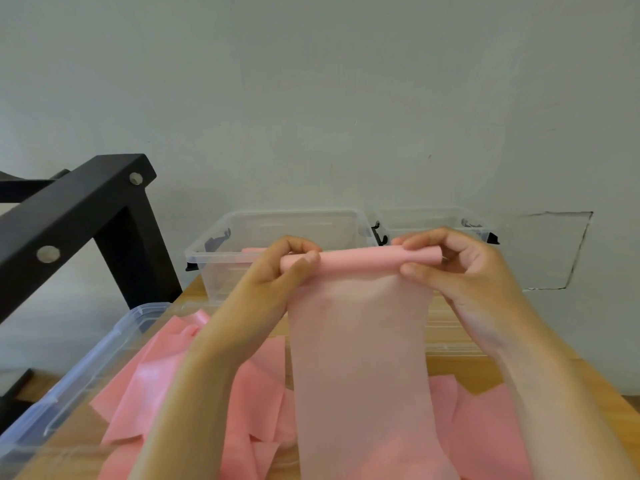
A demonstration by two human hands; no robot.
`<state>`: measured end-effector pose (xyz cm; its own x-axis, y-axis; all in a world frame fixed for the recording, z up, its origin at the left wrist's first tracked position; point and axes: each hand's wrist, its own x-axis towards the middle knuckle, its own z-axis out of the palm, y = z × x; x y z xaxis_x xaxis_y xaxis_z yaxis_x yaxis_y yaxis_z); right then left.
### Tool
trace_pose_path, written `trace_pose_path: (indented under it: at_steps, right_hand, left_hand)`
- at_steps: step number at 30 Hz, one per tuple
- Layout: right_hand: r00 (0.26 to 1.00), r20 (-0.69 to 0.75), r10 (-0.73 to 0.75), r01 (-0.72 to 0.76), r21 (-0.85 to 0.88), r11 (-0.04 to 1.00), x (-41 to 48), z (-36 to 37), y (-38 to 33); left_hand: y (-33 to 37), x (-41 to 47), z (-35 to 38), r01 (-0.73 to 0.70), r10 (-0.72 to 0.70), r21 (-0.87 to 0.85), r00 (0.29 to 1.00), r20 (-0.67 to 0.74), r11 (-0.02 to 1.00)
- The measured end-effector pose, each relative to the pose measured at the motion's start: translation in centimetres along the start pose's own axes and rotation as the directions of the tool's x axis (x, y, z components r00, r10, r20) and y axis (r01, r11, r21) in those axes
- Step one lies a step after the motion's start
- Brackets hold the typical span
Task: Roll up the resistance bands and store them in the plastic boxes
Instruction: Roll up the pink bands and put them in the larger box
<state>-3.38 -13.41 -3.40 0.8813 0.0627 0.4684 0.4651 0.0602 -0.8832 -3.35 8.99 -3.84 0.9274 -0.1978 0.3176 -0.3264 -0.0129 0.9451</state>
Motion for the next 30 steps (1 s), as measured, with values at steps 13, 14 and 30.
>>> trace_pose_path:
  at_steps: [13,14,30]
  right_hand:
    - [0.999,-0.031,0.043,-0.042,0.038,0.998,-0.2,-0.2,-0.2]
    - [0.999,-0.023,0.023,-0.022,0.029,0.999,-0.1,-0.2,-0.2]
    - [1.000,-0.009,-0.007,0.008,0.005,1.000,-0.1,-0.3,-0.1]
  left_hand:
    - [0.3,0.0,0.9,-0.033,0.034,-0.205,0.999,0.000,0.978]
    - [0.1,0.0,1.0,0.009,-0.010,-0.212,1.000,-0.004,0.977]
    - [-0.2,0.3,1.4,-0.012,0.005,-0.053,0.992,-0.123,0.999]
